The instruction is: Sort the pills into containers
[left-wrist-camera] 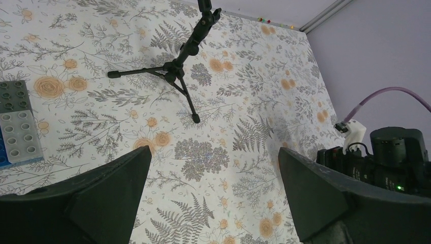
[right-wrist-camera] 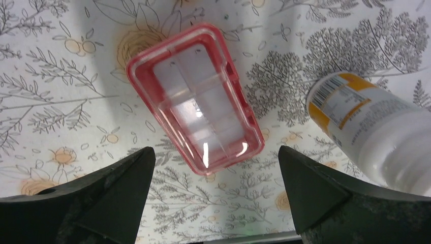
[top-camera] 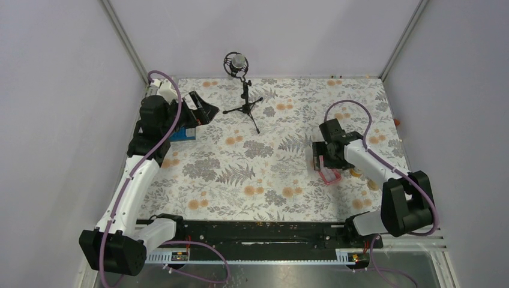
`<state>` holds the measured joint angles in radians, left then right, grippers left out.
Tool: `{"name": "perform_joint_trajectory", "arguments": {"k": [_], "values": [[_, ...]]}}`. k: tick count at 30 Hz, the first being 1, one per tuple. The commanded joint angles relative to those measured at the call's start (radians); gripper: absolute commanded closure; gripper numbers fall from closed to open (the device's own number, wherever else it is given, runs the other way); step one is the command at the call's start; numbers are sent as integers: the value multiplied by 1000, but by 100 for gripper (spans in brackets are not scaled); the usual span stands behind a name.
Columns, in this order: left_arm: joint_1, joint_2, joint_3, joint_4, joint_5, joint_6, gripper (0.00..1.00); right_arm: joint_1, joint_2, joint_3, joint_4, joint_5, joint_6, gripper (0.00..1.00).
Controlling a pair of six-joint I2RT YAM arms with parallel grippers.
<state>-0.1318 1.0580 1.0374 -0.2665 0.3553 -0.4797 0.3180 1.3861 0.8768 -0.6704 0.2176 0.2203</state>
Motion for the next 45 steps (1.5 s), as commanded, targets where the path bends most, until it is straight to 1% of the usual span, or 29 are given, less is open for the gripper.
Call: {"name": "perform_joint_trajectory", "arguments": {"k": [1,4,7,14,18,21,24,28,31,34,38,41,45], "values": [[-3,-3,-4,71,30,-4,1,6,66,13,61,13,-14,1],[-4,-4,-2,74,38,4,1,6,121,42,34,6,-26,1],[-5,-7,-3,74,31,9,1,6,154,57,30,-47,-39,1],[-6,-2,-8,74,17,13,1,5,218,90,1,-44,-37,12],[-6,9,-10,74,19,8,1,6,240,104,-7,-59,-32,24],[-7,16,-17,76,30,-2,1,7,247,106,-10,-73,-18,36],[-12,18,-47,100,53,-29,1,9,223,98,9,-121,-15,40],[-41,26,-115,166,94,-80,1,9,173,86,57,-269,-5,45],[-86,36,-177,214,102,-96,1,10,148,61,132,-400,10,46],[-136,62,-240,290,105,-108,1,11,153,37,199,-500,32,48],[-199,136,-310,395,112,-127,1,21,192,13,280,-553,74,49],[-251,223,-330,468,127,-141,2,32,213,-6,358,-600,113,50],[-323,347,-338,626,169,-164,5,55,255,-11,438,-647,155,50]]}}
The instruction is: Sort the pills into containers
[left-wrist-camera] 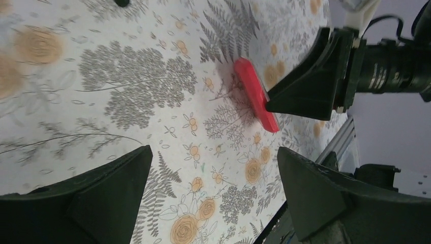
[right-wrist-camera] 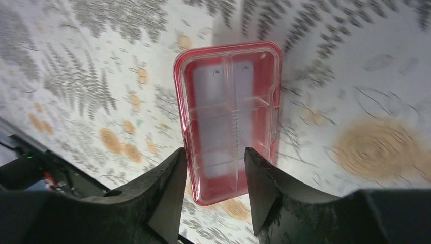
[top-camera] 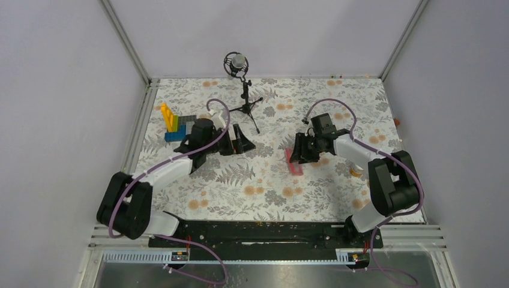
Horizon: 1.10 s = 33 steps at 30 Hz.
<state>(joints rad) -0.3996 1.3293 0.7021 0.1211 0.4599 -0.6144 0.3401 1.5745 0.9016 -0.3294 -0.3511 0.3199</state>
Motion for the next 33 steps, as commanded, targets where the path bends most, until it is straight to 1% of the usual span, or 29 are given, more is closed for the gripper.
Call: {"name": "perform_joint_trajectory", "arguments": {"k": [1,4,7,10,12,13,15,20,23,25,27,31,33], "values": [[-72,114,12,257,67,-36,6,36,75,-38,117,-88,67,50],[-108,229,60,305,77,-75,9,40,98,-46,158,-69,100,51],[-120,312,99,347,82,-136,13,40,104,-69,191,-42,128,51],[-122,378,129,387,84,-200,22,40,108,-87,211,-28,127,52],[-128,424,136,442,111,-249,31,41,120,-89,224,-52,120,54],[-129,441,140,466,121,-262,34,40,125,-87,226,-61,118,56],[-132,467,149,487,127,-281,37,40,128,-84,230,-71,118,61],[-151,520,191,487,127,-277,41,40,113,-89,237,-71,130,73],[-164,549,220,469,128,-269,44,40,113,-88,236,-68,140,78],[-169,565,237,461,131,-265,49,40,105,-91,243,-66,151,80],[-174,576,253,442,126,-254,57,40,93,-92,244,-52,162,82],[-183,601,272,427,129,-248,64,40,74,-91,239,-37,176,86],[-185,604,273,429,128,-247,66,40,70,-90,242,-47,183,88]]}}
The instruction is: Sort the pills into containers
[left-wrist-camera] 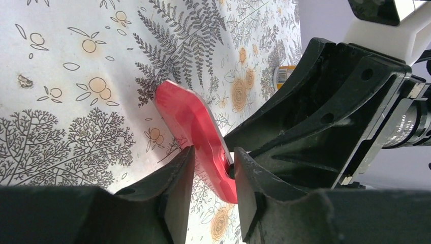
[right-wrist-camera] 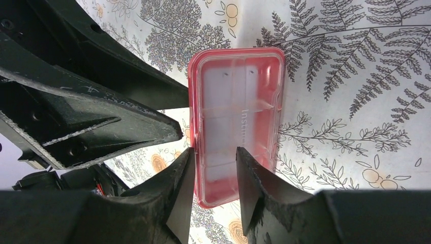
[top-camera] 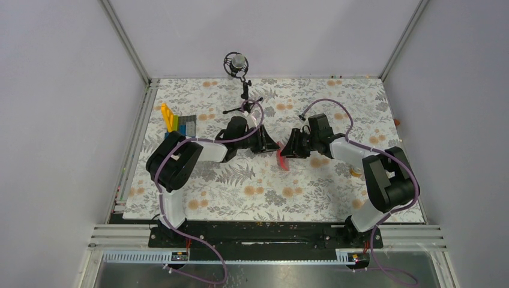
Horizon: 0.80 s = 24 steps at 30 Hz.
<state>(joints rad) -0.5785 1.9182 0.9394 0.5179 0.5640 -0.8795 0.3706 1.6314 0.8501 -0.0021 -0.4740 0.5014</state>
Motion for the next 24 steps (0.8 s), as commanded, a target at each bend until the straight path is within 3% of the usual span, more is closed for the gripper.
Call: {"name": "perform_joint_trajectory", "arguments": {"k": [1,5,9,13,16,20,24], "values": [[-7,17,38,31,22,20,67,10,14,-38,-81,69,5,89],[-17,37,59,-13,12,44,75,10,18,-36,-69,54,15,100],[-23,54,63,-22,8,58,80,9,22,-29,-64,43,20,100],[-38,72,67,-33,10,67,80,10,24,-32,-61,37,17,100],[-48,69,58,-36,21,89,71,10,25,-40,-53,25,7,100],[-50,69,48,-23,40,96,68,8,33,-40,-51,21,-1,100],[-57,75,48,-46,33,113,78,5,39,-47,-41,22,-12,100]]}}
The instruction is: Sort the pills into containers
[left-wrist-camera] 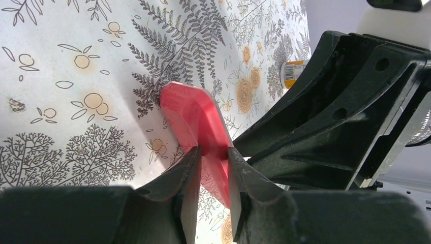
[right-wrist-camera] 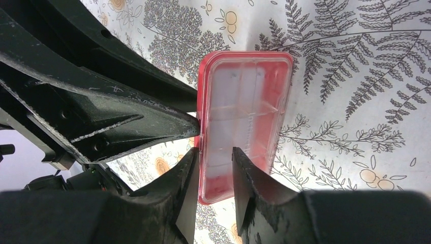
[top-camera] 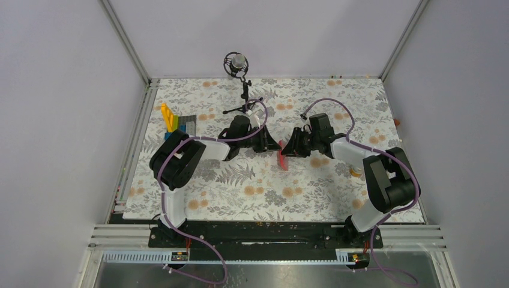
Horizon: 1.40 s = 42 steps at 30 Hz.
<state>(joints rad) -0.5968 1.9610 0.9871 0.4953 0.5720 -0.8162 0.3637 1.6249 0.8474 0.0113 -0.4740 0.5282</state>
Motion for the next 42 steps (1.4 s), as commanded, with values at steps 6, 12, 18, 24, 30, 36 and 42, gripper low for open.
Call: {"name": "perform_joint_trajectory", "arguments": {"k": [6,12,18,24,30,36,42], "values": [[-47,41,1,-95,-5,100,96,-33,50,-96,43,-42,-12,100],[-47,48,0,-164,-23,155,100,-66,50,-134,105,-124,-1,100],[-47,52,2,-175,-27,155,100,-74,40,-145,91,-112,-7,100],[-48,41,37,-174,7,136,88,-74,22,-125,43,-48,0,100],[-49,75,80,-157,47,99,77,-74,3,-95,18,22,9,100],[-56,93,94,-171,77,114,75,-74,18,-76,13,25,-2,100],[-71,108,122,-230,80,153,76,-74,17,-57,-5,40,-13,95]]}}
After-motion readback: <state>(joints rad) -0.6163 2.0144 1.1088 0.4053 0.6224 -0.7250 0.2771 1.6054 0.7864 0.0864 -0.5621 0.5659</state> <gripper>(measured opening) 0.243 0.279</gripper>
